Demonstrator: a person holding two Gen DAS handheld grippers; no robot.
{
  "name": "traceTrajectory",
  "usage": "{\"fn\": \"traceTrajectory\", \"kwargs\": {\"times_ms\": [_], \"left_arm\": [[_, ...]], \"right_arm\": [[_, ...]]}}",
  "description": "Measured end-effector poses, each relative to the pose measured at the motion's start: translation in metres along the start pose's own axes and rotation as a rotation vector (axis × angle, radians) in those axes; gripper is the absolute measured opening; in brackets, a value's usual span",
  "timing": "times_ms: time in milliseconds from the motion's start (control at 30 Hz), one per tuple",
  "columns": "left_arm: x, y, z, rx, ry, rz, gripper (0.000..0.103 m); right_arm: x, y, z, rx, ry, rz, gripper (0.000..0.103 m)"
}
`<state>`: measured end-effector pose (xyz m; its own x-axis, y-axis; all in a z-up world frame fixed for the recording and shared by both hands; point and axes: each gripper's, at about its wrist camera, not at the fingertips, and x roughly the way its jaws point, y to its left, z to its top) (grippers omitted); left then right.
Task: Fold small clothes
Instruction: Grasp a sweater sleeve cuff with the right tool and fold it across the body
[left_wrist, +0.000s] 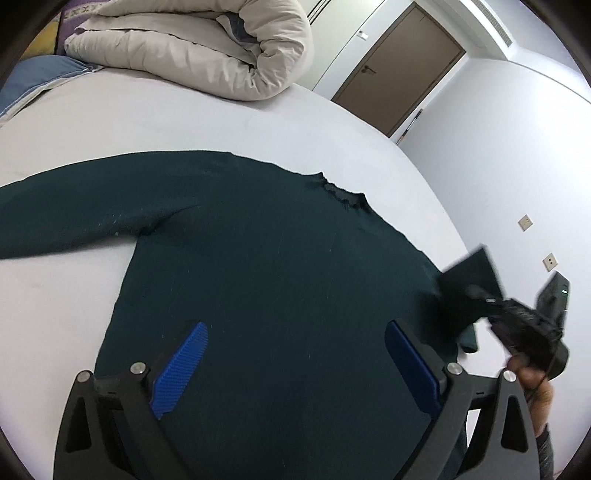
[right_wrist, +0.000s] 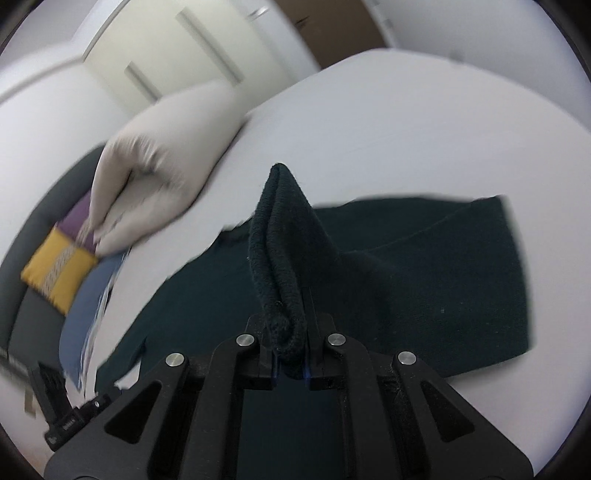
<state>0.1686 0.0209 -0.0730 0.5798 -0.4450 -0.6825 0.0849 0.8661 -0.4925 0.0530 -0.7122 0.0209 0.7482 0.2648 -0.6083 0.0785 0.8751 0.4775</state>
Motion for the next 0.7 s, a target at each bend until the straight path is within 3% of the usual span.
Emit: {"fn": "traceTrajectory", "kwargs": {"times_ms": [100,133,167,233,300,333,367,433,467,500,533,633,700], "left_arm": [[0.008,0.007,0.004,-0.024,0.002,-0.023,0.098],[0.012,0.009,0.005,-0.031,0.010,-0.029,0.098],[0.018,0.010,0.006,-0.038,0.027,-0.042,0.098],[0.028,0.008,0.005,-0.039,0.047,-0.055,0.098],[0.039,0.002,0.005,-0.035,0.065,-0.078,0.097],[0.043,-0.001,0.005,-0.033,0.070,-0.087,0.096],[0.049,-0.006,0.006,-0.030,0.077,-0.097,0.093],[0.060,-0.020,0.005,-0.022,0.091,-0.119,0.089],[0.067,-0.028,0.006,-0.013,0.101,-0.126,0.086],[0.075,-0.037,0.008,-0.001,0.108,-0.131,0.084],[0.083,-0.044,0.009,0.010,0.114,-0.135,0.083],[0.113,-0.064,0.015,0.034,0.160,-0.136,0.074],[0.135,-0.076,0.016,0.059,0.192,-0.124,0.065]], "right_arm": [[-0.010,-0.042,-0.007,-0.009,0.091,0.017,0.012],[-0.022,-0.032,-0.037,-0.008,0.114,0.009,0.013],[-0.002,-0.026,-0.077,-0.009,0.130,0.006,0.017],[0.015,-0.058,-0.117,0.000,0.150,0.022,0.024],[-0.038,-0.118,-0.122,0.010,0.141,0.037,0.044],[-0.030,-0.124,-0.149,0.012,0.136,0.039,0.047],[-0.055,-0.154,-0.164,0.011,0.120,0.048,0.049],[-0.100,-0.171,-0.202,0.001,0.097,0.070,0.049],[-0.105,-0.160,-0.234,0.000,0.086,0.073,0.049],[-0.132,-0.189,-0.241,0.011,0.073,0.077,0.049],[-0.137,-0.155,-0.223,0.020,0.064,0.081,0.049],[-0.170,-0.161,-0.224,0.052,0.053,0.103,0.050],[-0.200,-0.186,-0.232,0.064,0.043,0.119,0.051]]}}
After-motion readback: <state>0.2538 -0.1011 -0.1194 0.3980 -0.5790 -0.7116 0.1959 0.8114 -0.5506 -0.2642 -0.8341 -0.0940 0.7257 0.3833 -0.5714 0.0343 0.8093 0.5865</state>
